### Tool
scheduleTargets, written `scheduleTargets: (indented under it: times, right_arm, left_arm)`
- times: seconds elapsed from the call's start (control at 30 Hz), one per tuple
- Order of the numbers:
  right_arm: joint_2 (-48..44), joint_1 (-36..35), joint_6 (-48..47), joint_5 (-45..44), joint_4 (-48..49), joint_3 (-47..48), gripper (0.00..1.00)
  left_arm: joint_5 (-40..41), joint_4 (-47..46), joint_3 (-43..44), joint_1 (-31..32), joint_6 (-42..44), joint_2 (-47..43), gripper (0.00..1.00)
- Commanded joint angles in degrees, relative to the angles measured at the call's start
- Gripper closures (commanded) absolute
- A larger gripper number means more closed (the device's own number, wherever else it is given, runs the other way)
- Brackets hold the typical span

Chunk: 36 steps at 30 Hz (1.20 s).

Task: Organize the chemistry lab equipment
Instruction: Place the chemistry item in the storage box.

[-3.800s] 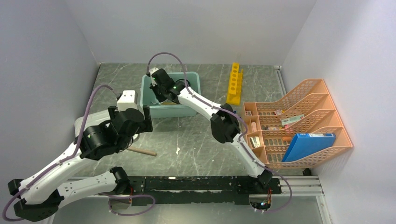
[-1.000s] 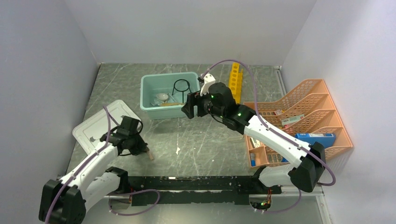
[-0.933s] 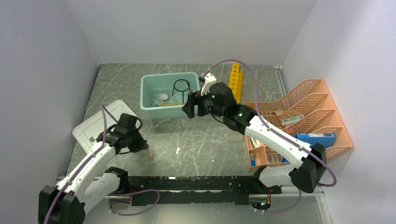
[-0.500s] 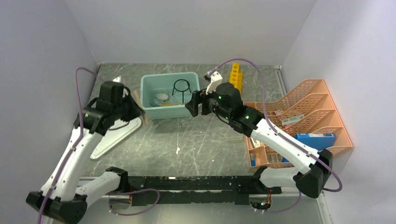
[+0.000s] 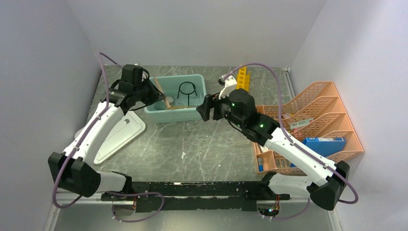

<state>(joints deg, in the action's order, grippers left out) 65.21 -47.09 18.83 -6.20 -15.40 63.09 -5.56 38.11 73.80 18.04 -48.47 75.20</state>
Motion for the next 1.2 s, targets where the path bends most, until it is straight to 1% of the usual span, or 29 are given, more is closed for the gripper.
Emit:
scheduleTargets:
  times: [0.0, 0.17, 0.23, 0.27, 0.3, 0.33, 0.37, 0.4, 0.43, 0.47, 0.53, 0.7, 0.87, 1.0, 1.1, 1.17]
  right_arm:
    - [-1.8, 0.1, 0.4, -2.3, -1.5, -0.4, 0.23]
    - [-2.6, 0.1, 0.7, -2.9, -2.8, -0.6, 0.23]
    - [-2.8, 0.1, 0.9, -2.9, -3.0, -0.8, 0.22]
    - [-2.8, 0.1, 0.8, -2.8, -3.2, -0.8, 0.22]
    - [-2.8, 0.1, 0.8, -2.7, -3.4, -0.8, 0.22]
    - [-2.8, 0.1, 0.9, -2.7, -3.6, -0.8, 0.21]
    - [-2.7, 0.1, 0.8, -2.7, -3.7, -0.7, 0.21]
    - [-2.7, 0.1, 0.7, -2.7, -3.8, -0.6, 0.21]
    - [-2.7, 0.1, 0.6, -2.8, -3.9, -0.7, 0.20]
    - [-2.7, 0.1, 0.6, -2.8, -3.9, -0.7, 0.20]
    - [-2.5, 0.1, 0.4, -2.7, -3.8, -0.6, 0.20]
    - [-1.5, 0.1, 0.0, -1.5, -2.8, -0.4, 0.20]
    - [-0.6, 0.1, -0.5, -0.5, -1.6, -1.0, 0.20]
    - [-0.4, 0.1, -0.8, 0.0, -1.0, -1.4, 0.20]
    - [0.1, 0.1, -0.9, 0.7, -1.0, -1.3, 0.20]
    - [0.3, 0.1, -1.0, 1.3, -1.3, -1.2, 0.20]
  left_arm:
    - [-2.4, -10.0, -2.0, 0.0, -8.5, 4.4, 0.95]
    - [-1.0, -15.9, -3.7, 1.1, -12.7, 8.7, 0.94]
    - [0.4, -16.2, -2.3, 1.7, -12.6, 10.7, 0.90]
    - [1.2, -16.0, -1.3, 2.0, -12.2, 11.7, 0.86]
    - [1.8, -15.4, -0.5, 2.2, -12.1, 12.7, 0.79]
    - [1.9, -15.1, 0.1, 2.3, -12.1, 13.6, 0.70]
    - [1.6, -15.2, 0.5, 2.3, -12.0, 14.2, 0.59]
    - [1.4, -15.4, 0.6, 2.3, -11.8, 14.6, 0.45]
    - [1.2, -15.7, 0.6, 2.3, -11.5, 14.8, 0.37]
    - [1.1, -16.1, 0.6, 2.3, -11.1, 14.6, 0.34]
    - [0.7, -16.2, 1.1, 2.3, -10.1, 14.2, 0.31]
    - [1.5, -14.0, 4.5, 2.3, -5.6, 10.9, 0.31]
    - [5.4, -8.0, 8.0, 1.9, 1.8, 5.8, 0.32]
    - [13.6, -1.2, 8.8, 1.8, 7.7, 0.8, 0.32]
    - [22.1, 1.8, 7.9, 1.7, 11.6, -2.8, 0.32]
    - [28.3, 4.7, 8.5, 1.6, 14.7, -3.8, 0.30]
